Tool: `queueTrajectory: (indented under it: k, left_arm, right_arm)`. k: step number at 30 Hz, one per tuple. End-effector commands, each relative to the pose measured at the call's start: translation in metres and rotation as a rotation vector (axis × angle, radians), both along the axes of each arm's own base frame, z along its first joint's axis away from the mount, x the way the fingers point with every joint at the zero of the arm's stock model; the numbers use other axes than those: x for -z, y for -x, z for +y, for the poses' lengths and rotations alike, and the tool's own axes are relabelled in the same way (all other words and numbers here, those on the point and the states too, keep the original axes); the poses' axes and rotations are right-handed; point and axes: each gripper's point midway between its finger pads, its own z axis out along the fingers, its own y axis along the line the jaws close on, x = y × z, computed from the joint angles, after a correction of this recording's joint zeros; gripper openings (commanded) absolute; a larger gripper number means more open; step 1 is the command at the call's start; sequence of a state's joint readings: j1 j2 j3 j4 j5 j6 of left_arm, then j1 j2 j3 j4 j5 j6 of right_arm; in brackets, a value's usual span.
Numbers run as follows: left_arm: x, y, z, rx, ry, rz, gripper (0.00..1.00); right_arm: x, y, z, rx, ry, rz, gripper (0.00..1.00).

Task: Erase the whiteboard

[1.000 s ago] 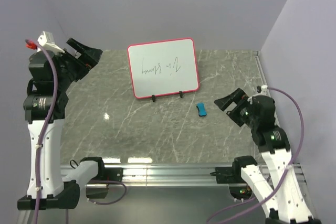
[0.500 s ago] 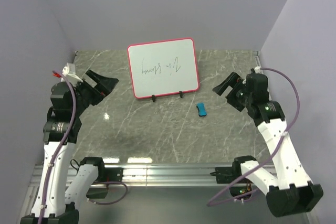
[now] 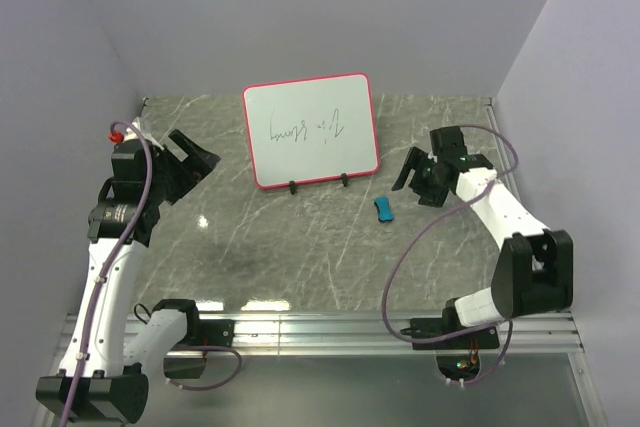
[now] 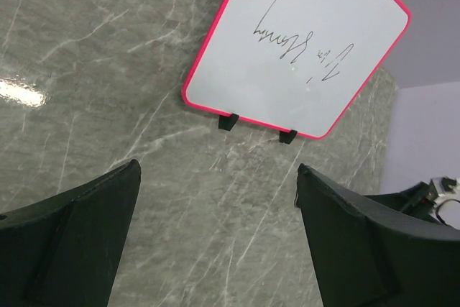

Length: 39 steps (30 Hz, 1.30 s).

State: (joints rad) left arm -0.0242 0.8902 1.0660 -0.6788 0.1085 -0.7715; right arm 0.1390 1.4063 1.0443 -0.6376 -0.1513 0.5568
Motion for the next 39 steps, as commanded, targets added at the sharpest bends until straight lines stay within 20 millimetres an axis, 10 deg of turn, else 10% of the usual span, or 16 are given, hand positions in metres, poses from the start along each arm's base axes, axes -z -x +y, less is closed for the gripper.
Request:
queueTrajectory:
  k: [1, 9, 23, 39]
  left_arm:
    - [0.001, 0.002, -0.001, 0.011, -0.01, -0.003, 0.95]
    - [0.011, 0.0, 0.003, 0.006, -0.042, 0.035, 0.92]
    - [0.012, 0.001, 0.004, 0.026, -0.08, 0.038, 0.92]
    - [0.024, -0.011, 0.0, 0.043, -0.072, 0.064, 0.92]
  right_arm:
    - [0.012, -0.016, 0.008, -0.108, 0.048, -0.021, 0.82]
    - [0.049, -0.016, 0.044, -0.271, 0.104, 0.055, 0.79]
    - [0.087, -0.025, 0.049, -0.312, 0.212, 0.13, 0.75]
    - [0.099, -0.006, 0.038, -0.3, 0.258, 0.165, 0.0]
